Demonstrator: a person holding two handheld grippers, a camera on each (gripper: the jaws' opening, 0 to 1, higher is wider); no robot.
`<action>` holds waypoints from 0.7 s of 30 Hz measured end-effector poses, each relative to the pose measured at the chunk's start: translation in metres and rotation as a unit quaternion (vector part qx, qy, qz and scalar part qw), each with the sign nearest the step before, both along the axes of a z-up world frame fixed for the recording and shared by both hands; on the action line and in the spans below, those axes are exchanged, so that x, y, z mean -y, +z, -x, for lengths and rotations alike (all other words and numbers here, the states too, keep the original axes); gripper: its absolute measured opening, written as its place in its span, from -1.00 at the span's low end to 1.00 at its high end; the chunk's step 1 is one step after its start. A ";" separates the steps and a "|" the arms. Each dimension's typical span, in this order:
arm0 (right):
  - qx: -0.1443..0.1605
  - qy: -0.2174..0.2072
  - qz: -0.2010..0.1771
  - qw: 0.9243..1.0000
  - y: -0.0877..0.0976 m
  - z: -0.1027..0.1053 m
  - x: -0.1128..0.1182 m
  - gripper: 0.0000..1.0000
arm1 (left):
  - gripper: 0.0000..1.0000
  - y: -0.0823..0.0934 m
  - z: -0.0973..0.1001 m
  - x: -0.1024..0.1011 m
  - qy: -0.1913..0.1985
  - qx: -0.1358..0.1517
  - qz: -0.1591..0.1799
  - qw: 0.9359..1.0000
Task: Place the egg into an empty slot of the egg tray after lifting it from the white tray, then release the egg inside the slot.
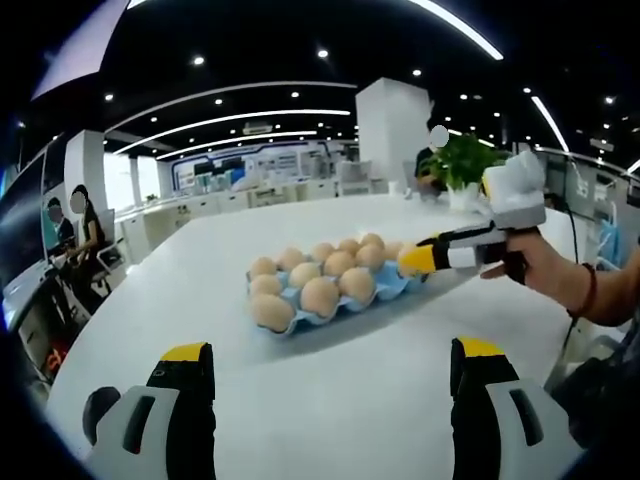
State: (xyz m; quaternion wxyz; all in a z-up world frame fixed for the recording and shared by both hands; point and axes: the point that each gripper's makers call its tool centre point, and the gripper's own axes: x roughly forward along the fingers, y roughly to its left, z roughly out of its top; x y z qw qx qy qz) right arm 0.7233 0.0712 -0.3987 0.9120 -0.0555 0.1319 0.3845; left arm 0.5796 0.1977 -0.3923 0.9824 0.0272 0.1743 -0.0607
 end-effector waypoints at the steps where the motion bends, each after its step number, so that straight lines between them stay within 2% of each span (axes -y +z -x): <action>1: 0.003 0.002 0.000 1.000 0.002 0.000 -0.001 -0.50 | 1.00 0.000 0.000 0.000 0.000 0.000 0.000 1.000; 11: 0.029 0.023 -0.003 0.999 0.012 0.004 -0.014 -0.51 | 1.00 0.001 0.001 -0.001 0.001 0.002 0.000 1.000; 21: 0.029 0.053 -0.004 0.998 0.010 0.011 -0.033 -0.51 | 1.00 0.000 0.001 0.001 0.000 0.002 0.002 1.000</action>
